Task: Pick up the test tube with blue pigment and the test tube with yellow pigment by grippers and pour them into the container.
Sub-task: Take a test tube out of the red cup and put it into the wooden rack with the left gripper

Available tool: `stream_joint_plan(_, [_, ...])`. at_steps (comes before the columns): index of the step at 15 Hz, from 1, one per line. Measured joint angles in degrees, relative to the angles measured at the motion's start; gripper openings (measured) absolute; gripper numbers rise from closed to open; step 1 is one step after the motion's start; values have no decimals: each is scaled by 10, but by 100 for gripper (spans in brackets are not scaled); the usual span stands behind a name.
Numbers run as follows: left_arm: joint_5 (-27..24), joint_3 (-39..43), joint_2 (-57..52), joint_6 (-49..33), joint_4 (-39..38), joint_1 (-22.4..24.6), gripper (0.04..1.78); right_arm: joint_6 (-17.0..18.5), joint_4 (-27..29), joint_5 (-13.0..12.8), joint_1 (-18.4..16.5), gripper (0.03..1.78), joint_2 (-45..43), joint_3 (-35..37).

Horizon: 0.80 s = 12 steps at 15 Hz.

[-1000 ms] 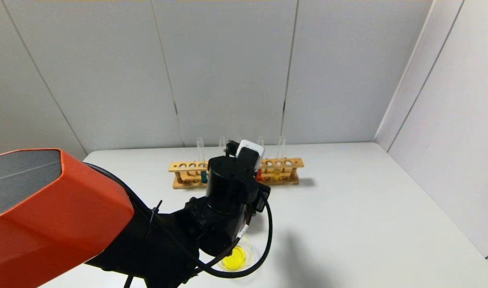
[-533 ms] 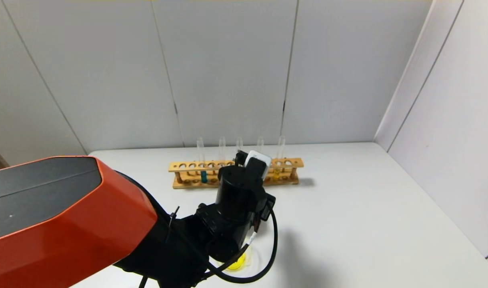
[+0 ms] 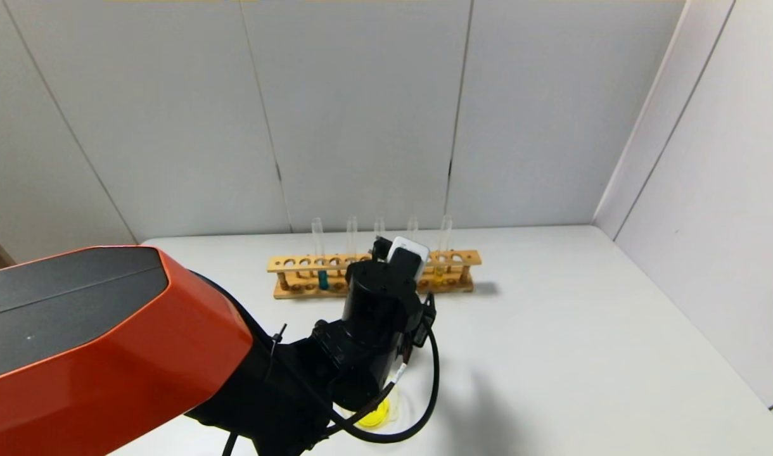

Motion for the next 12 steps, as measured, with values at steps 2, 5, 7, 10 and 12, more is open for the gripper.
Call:
stream_joint_plan(2, [0,-3,0,2,1,0,162,0,0,0,0,174,0,0])
stream_joint_plan(5, [1,-14,-17,6,14,2,175,0,0,0,0,174,0,0])
stream_joint_plan(7, [2,-32,-48,8,53,6,175,0,0,0,0,174,0,0])
stream_joint_plan(10, [4,-70,-122,8,142,8,175,0,0,0,0,174,0,0])
stream_joint_plan(12, [8,-88,-190,8,212,9,175,0,0,0,0,174,0,0])
